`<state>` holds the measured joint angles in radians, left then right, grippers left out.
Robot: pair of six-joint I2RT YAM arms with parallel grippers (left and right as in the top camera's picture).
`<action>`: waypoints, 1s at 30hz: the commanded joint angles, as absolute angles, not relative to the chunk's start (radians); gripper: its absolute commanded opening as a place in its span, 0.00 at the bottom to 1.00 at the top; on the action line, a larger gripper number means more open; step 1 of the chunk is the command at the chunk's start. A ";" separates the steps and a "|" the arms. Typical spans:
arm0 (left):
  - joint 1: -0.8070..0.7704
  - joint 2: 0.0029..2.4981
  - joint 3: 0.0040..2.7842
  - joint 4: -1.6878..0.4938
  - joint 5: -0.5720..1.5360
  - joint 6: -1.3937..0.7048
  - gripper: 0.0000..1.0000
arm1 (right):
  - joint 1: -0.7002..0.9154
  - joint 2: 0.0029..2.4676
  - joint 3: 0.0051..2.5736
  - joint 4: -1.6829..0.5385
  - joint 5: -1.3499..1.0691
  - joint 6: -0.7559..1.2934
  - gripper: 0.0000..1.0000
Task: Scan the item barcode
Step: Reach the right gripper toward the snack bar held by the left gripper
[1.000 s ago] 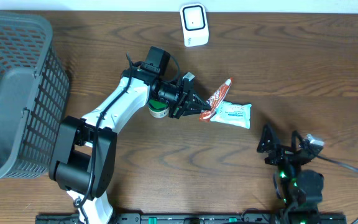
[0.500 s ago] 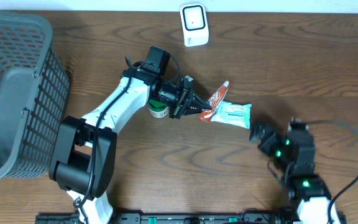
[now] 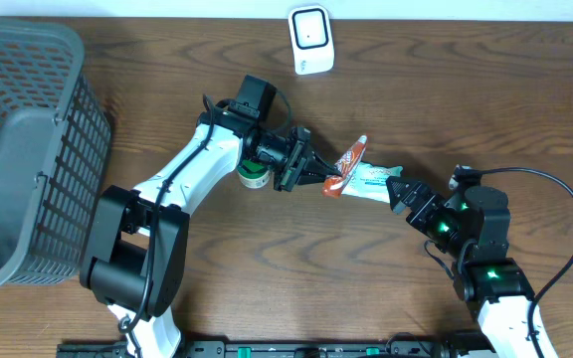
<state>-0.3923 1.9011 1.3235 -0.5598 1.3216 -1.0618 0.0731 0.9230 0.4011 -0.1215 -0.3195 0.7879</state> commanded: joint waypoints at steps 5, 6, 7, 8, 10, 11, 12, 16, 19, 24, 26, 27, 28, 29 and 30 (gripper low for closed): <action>-0.393 1.908 1.324 -0.487 1.342 -0.743 0.07 | 0.065 0.922 0.405 -0.064 -0.350 1.015 0.98; -0.393 1.908 1.324 -0.488 1.342 -0.680 0.07 | 0.065 0.922 0.405 -0.056 -0.354 1.054 0.99; -0.393 1.908 1.324 -0.488 1.342 -0.619 0.07 | 0.065 0.922 0.405 -0.041 -0.372 1.099 0.99; -0.393 1.908 1.324 -0.488 1.341 -0.573 0.07 | 0.064 0.922 0.405 -0.027 -0.401 1.127 0.98; -0.393 1.908 1.324 -0.491 1.322 -0.477 0.07 | 0.064 0.922 0.405 0.017 -0.477 1.167 0.91; -0.394 1.908 1.324 -0.493 1.303 -0.433 0.07 | 0.064 0.922 0.406 0.038 -0.506 1.185 0.89; -0.396 1.908 1.324 -0.510 1.248 -0.378 0.07 | 0.064 0.923 0.408 0.064 -0.534 1.211 0.89; -0.419 1.908 1.324 -0.636 0.855 -0.277 0.07 | 0.064 0.957 0.449 0.063 -0.579 1.217 0.96; -0.449 1.908 1.324 -0.670 0.688 -0.244 0.07 | 0.064 1.006 0.488 0.031 -0.606 1.217 0.99; -0.511 1.907 1.324 -0.652 0.480 -0.228 0.07 | 0.065 1.119 0.577 -0.047 -0.655 1.190 0.99; -0.541 1.905 1.325 -0.630 0.447 -0.216 0.07 | 0.065 1.172 0.622 -0.101 -0.671 1.135 0.99; -0.552 1.901 1.325 -0.620 0.447 -0.213 0.07 | 0.065 1.185 0.633 -0.118 -0.666 1.115 0.99; -0.565 1.897 1.327 -0.607 0.447 -0.213 0.07 | 0.065 1.196 0.640 -0.124 -0.664 1.093 0.99; -0.575 1.892 1.329 -0.598 0.447 -0.213 0.07 | 0.065 1.198 0.640 -0.124 -0.664 1.068 0.99; -0.583 1.883 1.333 -0.592 0.442 -0.214 0.08 | 0.065 1.198 0.639 -0.125 -0.662 1.026 0.99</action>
